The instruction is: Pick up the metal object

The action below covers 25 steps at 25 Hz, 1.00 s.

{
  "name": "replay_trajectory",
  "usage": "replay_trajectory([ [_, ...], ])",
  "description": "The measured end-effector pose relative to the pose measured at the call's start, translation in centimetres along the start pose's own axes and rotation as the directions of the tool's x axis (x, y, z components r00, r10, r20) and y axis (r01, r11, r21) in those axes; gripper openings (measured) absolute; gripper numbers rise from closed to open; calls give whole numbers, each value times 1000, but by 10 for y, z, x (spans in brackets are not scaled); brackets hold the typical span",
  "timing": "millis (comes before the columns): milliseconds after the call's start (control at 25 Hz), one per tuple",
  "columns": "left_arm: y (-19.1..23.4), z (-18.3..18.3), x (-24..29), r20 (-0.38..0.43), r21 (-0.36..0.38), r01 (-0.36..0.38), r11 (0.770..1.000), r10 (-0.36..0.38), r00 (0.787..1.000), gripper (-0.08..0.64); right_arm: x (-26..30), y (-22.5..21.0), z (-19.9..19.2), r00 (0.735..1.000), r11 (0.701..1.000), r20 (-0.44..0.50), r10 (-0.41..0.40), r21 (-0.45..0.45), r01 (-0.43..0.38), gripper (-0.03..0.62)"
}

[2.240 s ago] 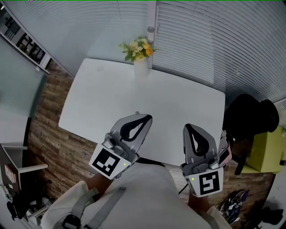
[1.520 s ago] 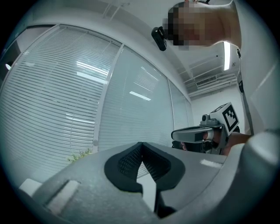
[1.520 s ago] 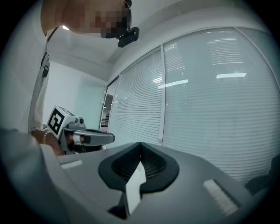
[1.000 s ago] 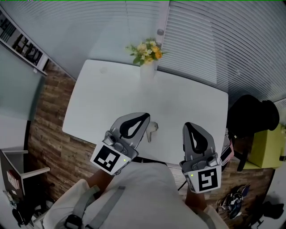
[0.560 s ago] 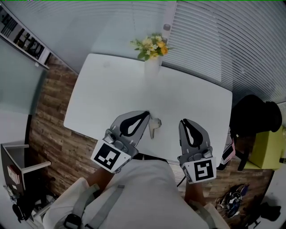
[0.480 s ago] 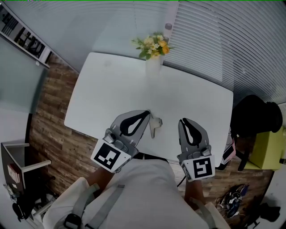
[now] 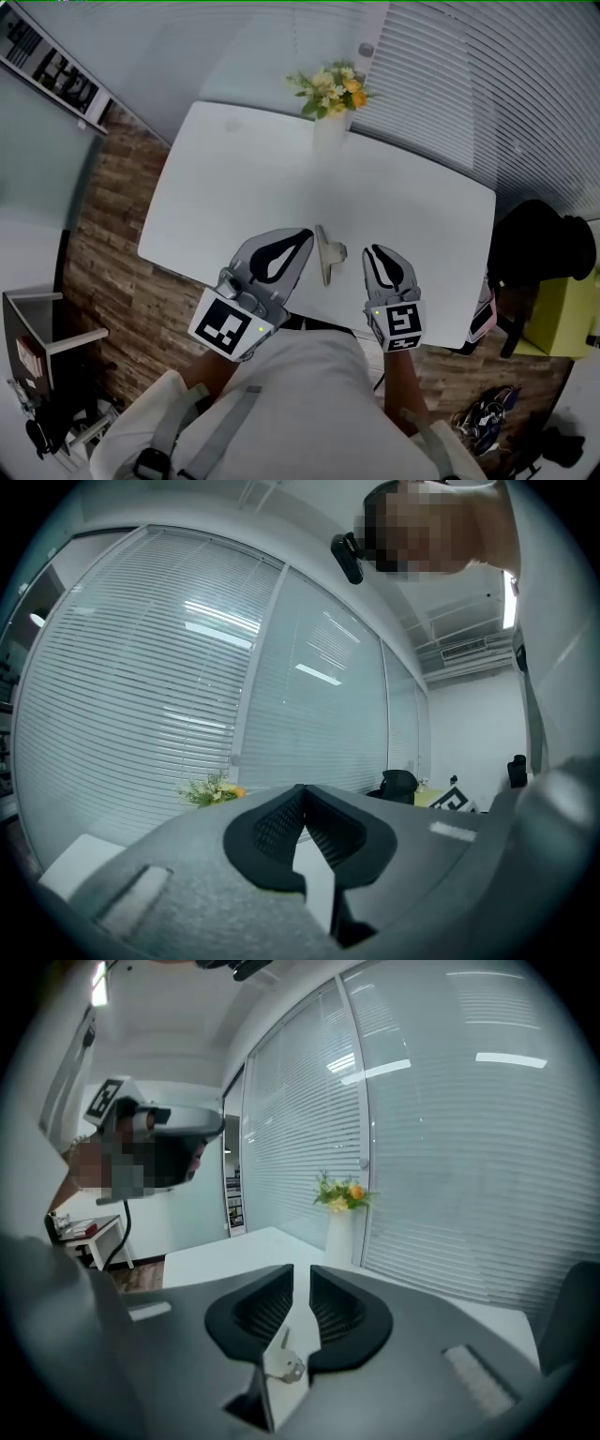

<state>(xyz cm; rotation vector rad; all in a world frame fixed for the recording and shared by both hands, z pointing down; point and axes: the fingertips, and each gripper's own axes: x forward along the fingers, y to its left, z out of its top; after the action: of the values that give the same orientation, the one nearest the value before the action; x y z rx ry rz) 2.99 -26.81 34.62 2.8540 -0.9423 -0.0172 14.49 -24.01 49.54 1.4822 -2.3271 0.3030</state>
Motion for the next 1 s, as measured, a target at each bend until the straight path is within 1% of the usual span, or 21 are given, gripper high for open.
replay_trajectory([
  [200, 3, 0, -3, 0, -2, -9, 1000, 9, 1000, 0, 21, 2, -52, 996, 999, -79, 28, 41, -25, 67],
  [360, 7, 0, -5, -1, -1, -19, 1000, 19, 1000, 0, 33, 4, -82, 991, 996, -122, 53, 78, -44, 74],
  [520, 8, 1, -8, 1, -7, -24, 1000, 24, 1000, 0, 43, 7, -105, 985, 993, -160, 72, 98, -57, 81],
  [760, 8, 4, -9, 11, -7, -24, 1000, 24, 1000, 0, 61, 11, -140, 973, 986, -209, 100, 154, -69, 94],
  [1000, 6, 5, -10, 11, -7, -24, 1000, 24, 1000, 0, 78, 12, -164, 960, 975, -247, 130, 209, -78, 109],
])
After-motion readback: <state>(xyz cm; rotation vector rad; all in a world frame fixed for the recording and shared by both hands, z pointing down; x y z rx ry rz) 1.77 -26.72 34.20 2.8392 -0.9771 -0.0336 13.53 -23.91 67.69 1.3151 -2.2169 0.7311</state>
